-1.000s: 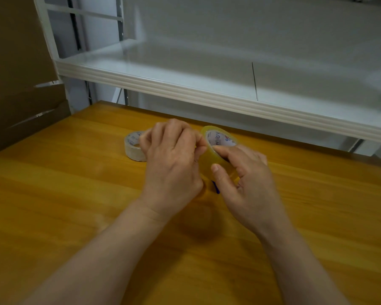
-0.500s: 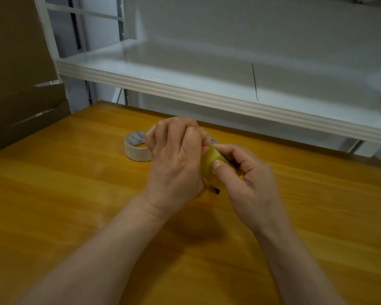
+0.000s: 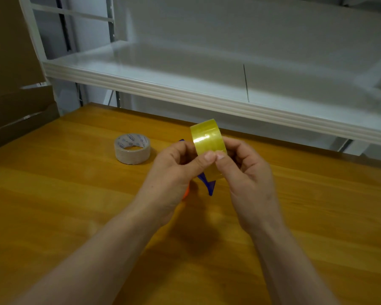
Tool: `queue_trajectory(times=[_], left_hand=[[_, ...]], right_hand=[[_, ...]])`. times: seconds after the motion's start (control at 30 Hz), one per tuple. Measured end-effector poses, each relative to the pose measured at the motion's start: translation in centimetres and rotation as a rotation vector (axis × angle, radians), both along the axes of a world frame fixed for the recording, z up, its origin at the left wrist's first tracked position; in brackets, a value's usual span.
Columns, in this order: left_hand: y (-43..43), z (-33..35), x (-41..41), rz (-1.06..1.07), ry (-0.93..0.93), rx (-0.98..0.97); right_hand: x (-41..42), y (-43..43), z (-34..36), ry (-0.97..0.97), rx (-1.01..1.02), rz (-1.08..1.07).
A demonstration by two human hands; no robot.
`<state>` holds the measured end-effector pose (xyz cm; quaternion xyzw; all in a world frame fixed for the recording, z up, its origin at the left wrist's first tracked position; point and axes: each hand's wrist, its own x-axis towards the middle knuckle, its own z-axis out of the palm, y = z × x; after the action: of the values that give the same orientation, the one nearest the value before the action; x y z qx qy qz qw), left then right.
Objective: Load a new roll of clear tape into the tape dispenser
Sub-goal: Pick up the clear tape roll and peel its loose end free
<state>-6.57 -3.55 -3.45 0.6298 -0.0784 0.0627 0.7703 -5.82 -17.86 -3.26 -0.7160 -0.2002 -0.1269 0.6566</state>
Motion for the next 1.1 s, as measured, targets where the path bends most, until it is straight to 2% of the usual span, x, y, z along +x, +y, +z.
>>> queue_trajectory(times=[0.13,0.27,0.47,0.83,1.1], left_hand=[[0.03,-0.31,0.11,0.063,-0.073,-0.069],[-0.06,-0.53,0.02,0.132,-0.127,0.116],[-0.4,-0.58,-0.33,0.204,-0.188,0.283],[-0.33,-0.8,-0.23,0.266,-0.24,0.387],[-0.42,-0.91,-0.32,0.338,-0.342,0.557]], right_hand=[[0.02,0.21,-0.05,0.002,0.032,0.004],[0.06,-0.12,0.26,-0.044,0.08,-0.074],[0.36,-0.34,-0.08,-0.232,-0.106,-0.213],[0.24,-0.26,-0.29,-0.289,-0.088,-0.335],[0.47,-0.3,-0.55,-0.32,-0.238,-0.394]])
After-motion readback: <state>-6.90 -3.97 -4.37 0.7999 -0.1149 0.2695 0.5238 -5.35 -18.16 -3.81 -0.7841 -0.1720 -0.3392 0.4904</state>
